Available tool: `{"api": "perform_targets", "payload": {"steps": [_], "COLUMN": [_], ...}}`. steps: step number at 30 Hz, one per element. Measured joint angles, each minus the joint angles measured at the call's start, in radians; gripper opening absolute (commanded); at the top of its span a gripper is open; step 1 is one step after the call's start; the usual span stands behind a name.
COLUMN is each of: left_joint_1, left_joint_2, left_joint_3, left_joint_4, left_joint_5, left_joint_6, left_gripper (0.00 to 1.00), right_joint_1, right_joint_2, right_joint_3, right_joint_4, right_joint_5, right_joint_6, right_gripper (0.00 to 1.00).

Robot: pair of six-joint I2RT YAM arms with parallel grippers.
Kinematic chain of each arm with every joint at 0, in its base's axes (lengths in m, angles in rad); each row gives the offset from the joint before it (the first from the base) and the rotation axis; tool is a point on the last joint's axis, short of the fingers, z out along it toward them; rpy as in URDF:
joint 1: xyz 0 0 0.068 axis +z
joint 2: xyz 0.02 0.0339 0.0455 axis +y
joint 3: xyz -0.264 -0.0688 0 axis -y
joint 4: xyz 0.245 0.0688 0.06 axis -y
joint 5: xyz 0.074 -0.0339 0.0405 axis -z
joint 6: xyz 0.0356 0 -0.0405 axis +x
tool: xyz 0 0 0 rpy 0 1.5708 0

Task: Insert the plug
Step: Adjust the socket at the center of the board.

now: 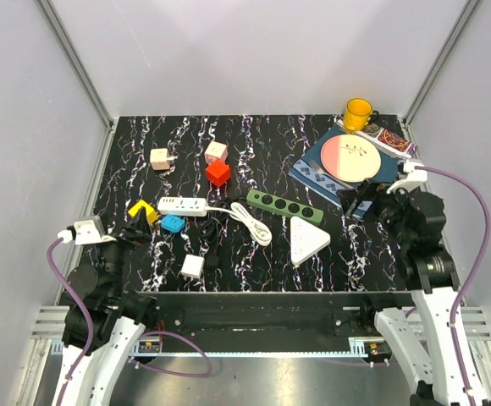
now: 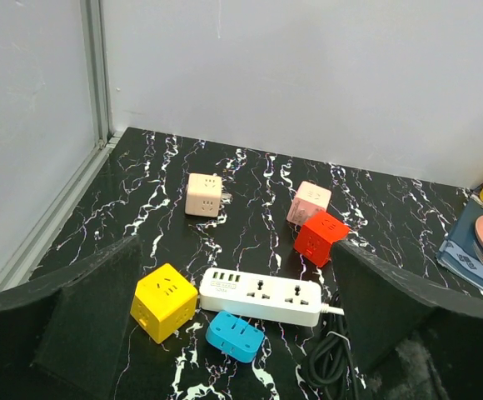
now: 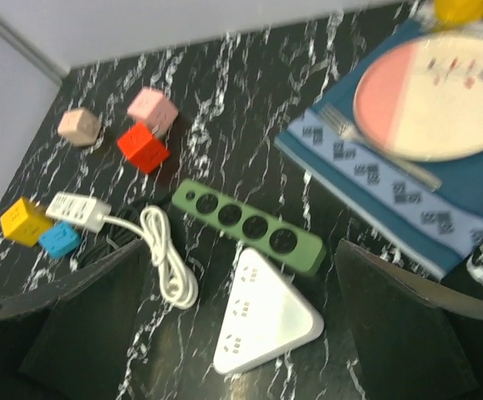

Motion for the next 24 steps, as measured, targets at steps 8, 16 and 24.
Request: {"api": "perform_targets", "payload": {"steps": [8, 16, 24], "left_joint_1": [-0.008, -0.013, -0.019], "left_joint_2": [-0.010, -0.011, -0.011], "left_joint_3": [0.000, 0.000, 0.000], "left_joint_4": [0.000, 0.000, 0.000], "left_joint_5": [-0.012, -0.014, -0.015], "left_joint_6": [0.000, 0.000, 0.000], "left_gripper": [0.99, 0.99, 0.99], "right_joint_1": [0.000, 0.005, 0.043], "right_joint_2": [0.231, 0.475, 0.572], "right_joint_3": [0.026, -0.029, -0.149], "right_joint_4": [-0.092, -0.132, -0.113], "right_joint_5": [-0.088, -0.124, -0.100], "right_joint_6": [0.092, 0.158, 0.194], "right_gripper": [1.00, 1.00, 1.00]}}
